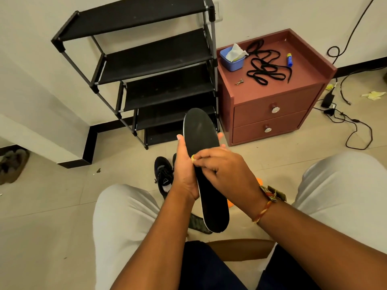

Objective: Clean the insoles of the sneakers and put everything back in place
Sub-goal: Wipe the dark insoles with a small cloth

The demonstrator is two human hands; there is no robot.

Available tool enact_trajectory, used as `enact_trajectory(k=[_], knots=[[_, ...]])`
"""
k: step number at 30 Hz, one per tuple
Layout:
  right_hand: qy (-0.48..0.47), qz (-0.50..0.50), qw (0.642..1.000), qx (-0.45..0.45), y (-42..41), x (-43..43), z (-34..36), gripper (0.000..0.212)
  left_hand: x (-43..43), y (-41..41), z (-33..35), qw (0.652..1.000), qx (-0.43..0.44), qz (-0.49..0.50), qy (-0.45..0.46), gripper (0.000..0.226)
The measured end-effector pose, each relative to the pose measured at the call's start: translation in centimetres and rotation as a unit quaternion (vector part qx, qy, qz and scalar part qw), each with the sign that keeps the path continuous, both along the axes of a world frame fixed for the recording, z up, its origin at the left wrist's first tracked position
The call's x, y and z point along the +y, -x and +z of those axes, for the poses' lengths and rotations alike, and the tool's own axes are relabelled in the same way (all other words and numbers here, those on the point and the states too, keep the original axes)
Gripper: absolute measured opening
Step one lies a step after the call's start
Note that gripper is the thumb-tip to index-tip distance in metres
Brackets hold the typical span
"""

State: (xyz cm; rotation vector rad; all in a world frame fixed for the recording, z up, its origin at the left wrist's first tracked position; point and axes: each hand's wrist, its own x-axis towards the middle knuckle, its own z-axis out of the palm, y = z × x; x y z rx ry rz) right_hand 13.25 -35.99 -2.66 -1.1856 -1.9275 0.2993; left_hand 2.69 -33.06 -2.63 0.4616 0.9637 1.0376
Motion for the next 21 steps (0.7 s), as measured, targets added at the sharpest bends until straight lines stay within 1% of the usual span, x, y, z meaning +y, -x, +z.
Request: enact_trajectory(k=[2, 4, 6, 9, 12, 15, 17, 19, 21], knots=[[-0.012, -0.027, 1.0, 0.001, -0.7, 1.0, 0.4, 0.018, -0.7, -0.6, -0.1, 0.999, 0.01, -0.033, -0.006, 0.079], [-0.026, -0.064, 0.997, -0.021, -1.9, 2.1, 0.8, 0.019, -1.4, -1.1, -0.5, 0.998, 0.02, -0.055, -0.017, 0.074], [-0.035, -0.116, 0.992, -0.019, -3.3, 3.3, 1.0, 0.02, -1.7, -1.5, -0.8, 0.996, 0.03, -0.077, -0.03, 0.075], [-0.023, -0.178, 0.984, -0.005, -5.0, 4.8, 1.3, 0.018, -1.8, -2.0, -0.8, 0.993, 0.022, -0.11, -0.024, 0.081], [-0.01, -0.16, 0.987, -0.007, -5.0, 4.2, 1.2, 0.02, -1.6, -1.8, -0.9, 0.996, 0.019, -0.089, -0.025, 0.077], [-0.011, -0.087, 0.996, -0.015, -2.6, 1.7, 0.0, 0.021, -0.8, -0.9, -0.4, 1.0, 0.012, -0.025, -0.012, 0.07], [0.013, -0.04, 0.999, -0.027, -1.3, 0.5, -0.8, 0.022, -0.4, -0.4, -0.1, 1.0, 0.014, 0.006, -0.011, 0.072], [0.024, -0.032, 0.999, -0.017, -1.4, 0.7, -1.1, 0.018, -0.4, -0.3, 0.0, 1.0, 0.021, 0.008, -0.007, 0.071], [0.012, -0.058, 0.998, -0.011, -2.2, 1.5, -0.9, 0.018, -0.5, -0.2, -0.1, 0.999, 0.034, 0.021, 0.002, 0.068]])
